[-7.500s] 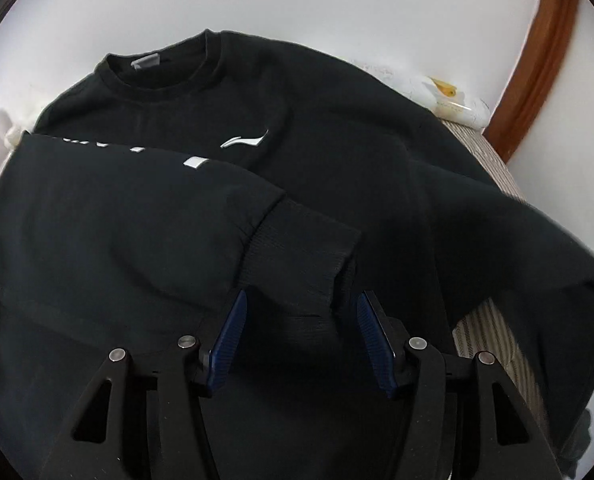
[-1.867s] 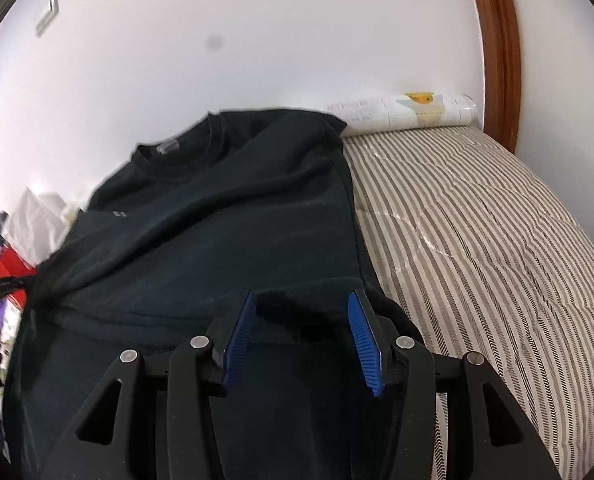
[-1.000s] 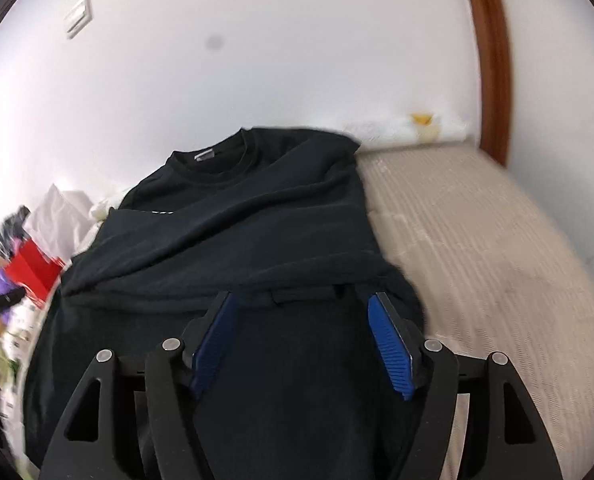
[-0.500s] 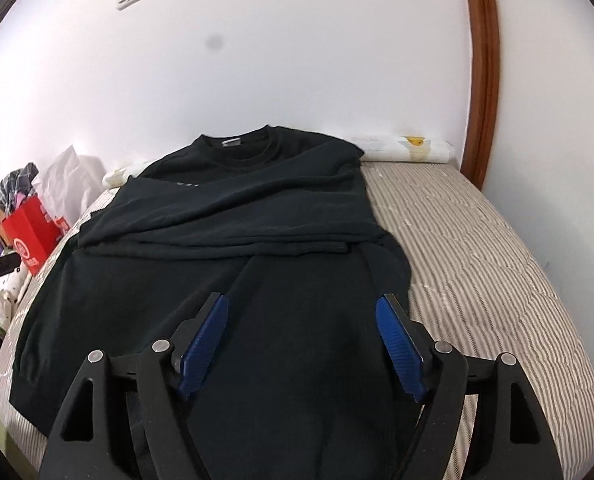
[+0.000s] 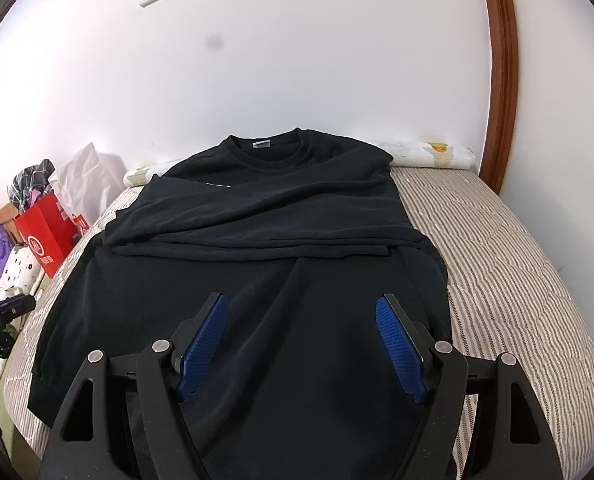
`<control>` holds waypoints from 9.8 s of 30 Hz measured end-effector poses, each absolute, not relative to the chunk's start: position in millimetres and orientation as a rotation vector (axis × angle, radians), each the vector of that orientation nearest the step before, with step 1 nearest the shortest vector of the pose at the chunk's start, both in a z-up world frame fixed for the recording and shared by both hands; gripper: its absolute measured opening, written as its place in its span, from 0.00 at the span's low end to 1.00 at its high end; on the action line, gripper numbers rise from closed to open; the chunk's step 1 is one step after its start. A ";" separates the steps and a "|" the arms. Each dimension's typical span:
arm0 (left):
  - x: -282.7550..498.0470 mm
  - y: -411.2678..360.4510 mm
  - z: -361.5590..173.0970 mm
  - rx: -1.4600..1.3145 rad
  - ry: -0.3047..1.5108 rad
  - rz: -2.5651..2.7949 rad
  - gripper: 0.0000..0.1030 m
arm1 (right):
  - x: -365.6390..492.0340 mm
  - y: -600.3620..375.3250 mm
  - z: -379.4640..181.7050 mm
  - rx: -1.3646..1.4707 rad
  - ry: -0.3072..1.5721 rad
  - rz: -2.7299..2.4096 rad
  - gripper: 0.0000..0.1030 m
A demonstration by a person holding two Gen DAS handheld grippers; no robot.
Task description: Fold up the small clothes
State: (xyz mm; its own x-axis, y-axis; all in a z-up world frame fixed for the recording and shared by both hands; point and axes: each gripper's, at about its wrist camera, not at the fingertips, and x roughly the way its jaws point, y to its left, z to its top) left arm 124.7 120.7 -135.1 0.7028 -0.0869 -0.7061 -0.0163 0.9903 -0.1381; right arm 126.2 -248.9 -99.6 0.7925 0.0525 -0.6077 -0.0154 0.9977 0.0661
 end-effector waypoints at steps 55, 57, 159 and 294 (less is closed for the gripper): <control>31.7 114.5 -156.9 -0.118 0.824 -0.159 0.07 | 18.5 -386.7 -133.6 0.257 0.730 0.052 0.08; 29.6 114.5 -150.9 -0.131 0.805 -0.174 0.07 | 12.3 -385.3 -125.7 0.247 0.703 0.058 0.08; 164.8 141.3 -190.7 -0.300 0.853 -0.067 0.10 | 154.3 -425.9 -126.5 0.415 0.726 -0.025 0.17; 309.5 86.1 -163.6 -0.112 0.793 -0.146 0.07 | 311.3 -419.0 -128.4 0.102 0.769 -0.063 0.10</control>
